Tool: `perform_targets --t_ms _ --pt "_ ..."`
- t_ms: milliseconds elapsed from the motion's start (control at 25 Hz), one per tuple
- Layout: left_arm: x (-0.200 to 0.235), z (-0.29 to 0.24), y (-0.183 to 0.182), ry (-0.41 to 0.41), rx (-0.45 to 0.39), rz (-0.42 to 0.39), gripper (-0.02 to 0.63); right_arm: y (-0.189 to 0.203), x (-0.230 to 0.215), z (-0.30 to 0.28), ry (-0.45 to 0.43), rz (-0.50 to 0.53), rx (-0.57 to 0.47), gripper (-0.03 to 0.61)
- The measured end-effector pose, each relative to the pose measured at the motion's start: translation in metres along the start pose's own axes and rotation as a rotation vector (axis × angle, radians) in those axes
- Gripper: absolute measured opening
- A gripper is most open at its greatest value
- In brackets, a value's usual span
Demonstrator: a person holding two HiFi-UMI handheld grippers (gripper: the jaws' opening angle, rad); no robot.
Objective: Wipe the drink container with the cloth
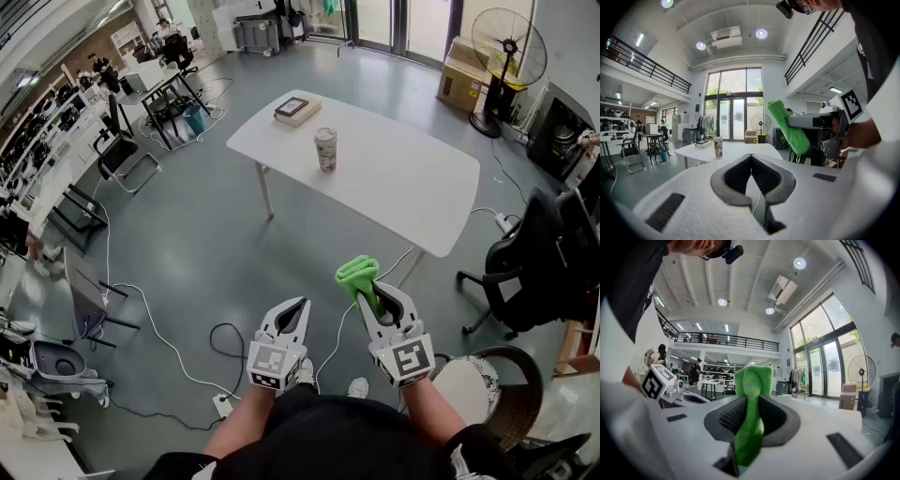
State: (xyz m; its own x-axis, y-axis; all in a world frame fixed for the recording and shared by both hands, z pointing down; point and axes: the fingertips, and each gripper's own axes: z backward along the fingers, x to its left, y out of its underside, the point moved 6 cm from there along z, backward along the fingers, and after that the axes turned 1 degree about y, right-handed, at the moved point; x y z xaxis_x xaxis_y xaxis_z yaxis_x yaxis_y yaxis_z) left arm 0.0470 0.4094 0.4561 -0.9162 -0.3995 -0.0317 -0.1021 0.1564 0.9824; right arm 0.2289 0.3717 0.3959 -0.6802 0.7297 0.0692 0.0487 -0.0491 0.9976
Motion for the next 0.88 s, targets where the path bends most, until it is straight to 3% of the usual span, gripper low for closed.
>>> perform_targets --t_ms 400,600,880 --pt "-0.009 0.014 0.004 -0.004 0.01 0.011 0.014 0.002 0.009 0.01 -0.002 -0.015 0.012 0.083" --pt "0.012 0.014 0.003 -0.005 0.001 0.014 0.014 -0.002 0.017 -0.008 0.003 -0.031 -0.008 0.087" --pt "0.066 0.015 0.001 0.016 -0.007 -0.003 0.014 -0.002 0.035 -0.055 0.049 0.042 0.02 0.089"
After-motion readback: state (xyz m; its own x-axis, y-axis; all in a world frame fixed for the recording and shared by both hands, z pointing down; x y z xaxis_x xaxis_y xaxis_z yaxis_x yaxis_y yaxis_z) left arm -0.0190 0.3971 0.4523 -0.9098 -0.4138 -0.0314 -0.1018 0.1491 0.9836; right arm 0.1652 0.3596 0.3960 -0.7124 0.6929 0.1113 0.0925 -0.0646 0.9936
